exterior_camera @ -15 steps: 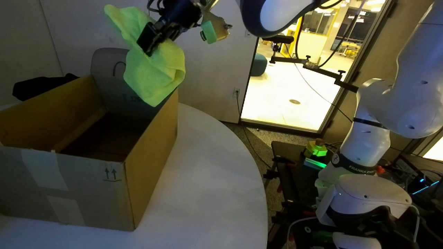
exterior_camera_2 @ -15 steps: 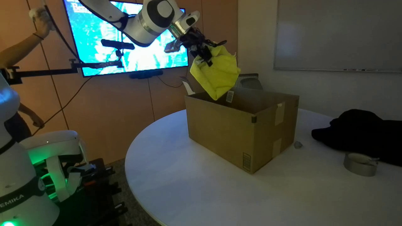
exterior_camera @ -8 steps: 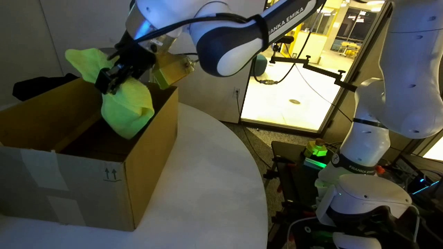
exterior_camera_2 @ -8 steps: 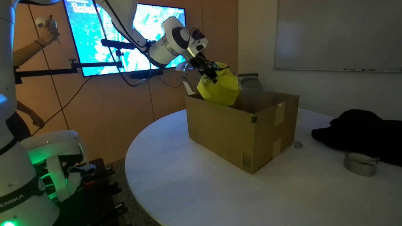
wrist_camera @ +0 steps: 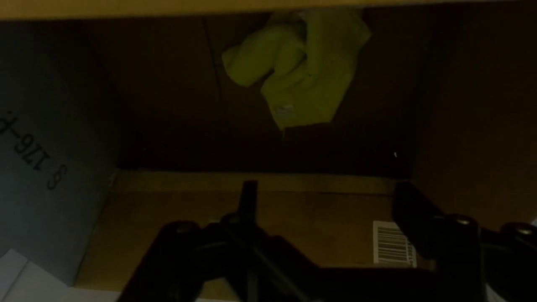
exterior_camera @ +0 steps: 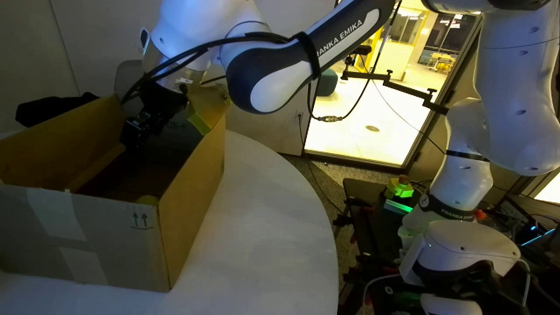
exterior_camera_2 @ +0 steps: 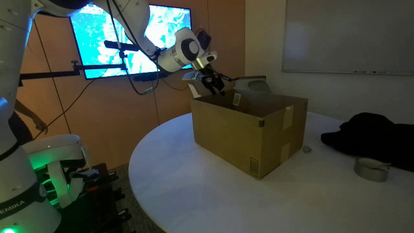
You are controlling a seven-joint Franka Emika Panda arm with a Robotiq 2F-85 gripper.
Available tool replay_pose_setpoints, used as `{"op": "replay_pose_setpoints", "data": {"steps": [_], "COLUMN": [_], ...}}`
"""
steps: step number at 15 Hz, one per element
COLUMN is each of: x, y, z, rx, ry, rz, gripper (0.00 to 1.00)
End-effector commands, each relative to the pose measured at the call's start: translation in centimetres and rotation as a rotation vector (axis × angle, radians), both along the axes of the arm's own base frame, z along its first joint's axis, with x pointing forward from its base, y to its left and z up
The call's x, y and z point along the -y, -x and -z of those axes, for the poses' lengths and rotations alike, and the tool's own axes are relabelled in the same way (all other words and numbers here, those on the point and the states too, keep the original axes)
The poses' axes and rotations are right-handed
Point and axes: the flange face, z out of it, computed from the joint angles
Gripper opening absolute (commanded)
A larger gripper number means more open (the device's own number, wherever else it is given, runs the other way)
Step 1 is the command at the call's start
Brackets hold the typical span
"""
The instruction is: Put the marker on the towel, fold the towel, and then put the folded towel in the box
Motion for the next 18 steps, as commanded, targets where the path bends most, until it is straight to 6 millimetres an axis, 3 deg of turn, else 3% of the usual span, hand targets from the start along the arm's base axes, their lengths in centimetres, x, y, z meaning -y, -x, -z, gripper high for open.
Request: {"op": "replay_pose_setpoints", "data": {"steps": [1, 9, 14, 15, 16, 18], "x": [1.8, 6.8, 8.8, 8.9, 8.3, 8.8], "y": [2.8, 16.0, 25.0, 26.2, 22.8, 25.1], "z": [-2.6, -3.9, -4.0, -3.8, -3.2, -3.3], "rx": [-0.066, -0.335, -0.416, -0.419, -0.430, -0.429], "ry": [0.009, -0.003, 0.005, 0.002, 0.017, 0.022], "rz": [-0.082, -0.218, -0.230, -0.234, -0.212, -0.214], "gripper": [1.00, 1.00, 1.00, 1.00, 1.00, 1.00]}}
